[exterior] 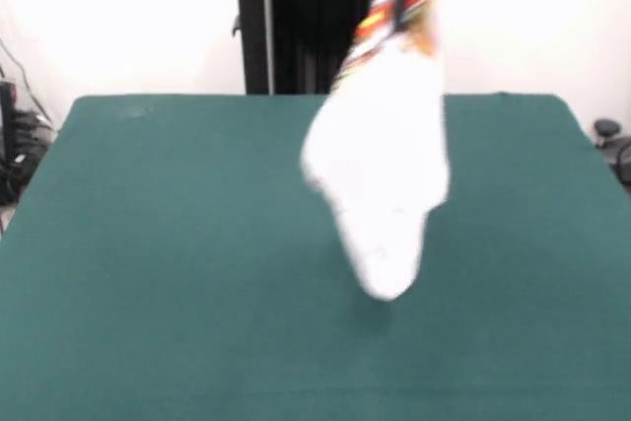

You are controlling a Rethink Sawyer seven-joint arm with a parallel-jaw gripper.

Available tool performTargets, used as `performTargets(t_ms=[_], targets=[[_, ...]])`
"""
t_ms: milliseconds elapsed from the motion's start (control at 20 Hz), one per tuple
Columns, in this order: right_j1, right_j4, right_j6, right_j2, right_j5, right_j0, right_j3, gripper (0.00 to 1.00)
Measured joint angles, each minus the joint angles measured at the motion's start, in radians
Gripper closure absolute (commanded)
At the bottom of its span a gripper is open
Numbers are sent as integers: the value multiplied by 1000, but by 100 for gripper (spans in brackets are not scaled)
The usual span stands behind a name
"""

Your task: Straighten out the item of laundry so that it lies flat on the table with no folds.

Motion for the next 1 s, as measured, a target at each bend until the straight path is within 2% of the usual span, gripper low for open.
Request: performTargets(t_ms=[100, 150, 350, 600, 850, 1000], targets=[[26, -80, 0, 42, -123, -66, 15, 100], [60, -156, 0, 64, -231, -106, 24, 100], [106, -228, 0, 67, -304, -106, 33, 100], [116, -231, 0, 84, -274, -57, 40, 100], [116, -191, 0, 96, -232, 35, 40, 100], [117, -138, 0, 97, -217, 100, 39, 100]])
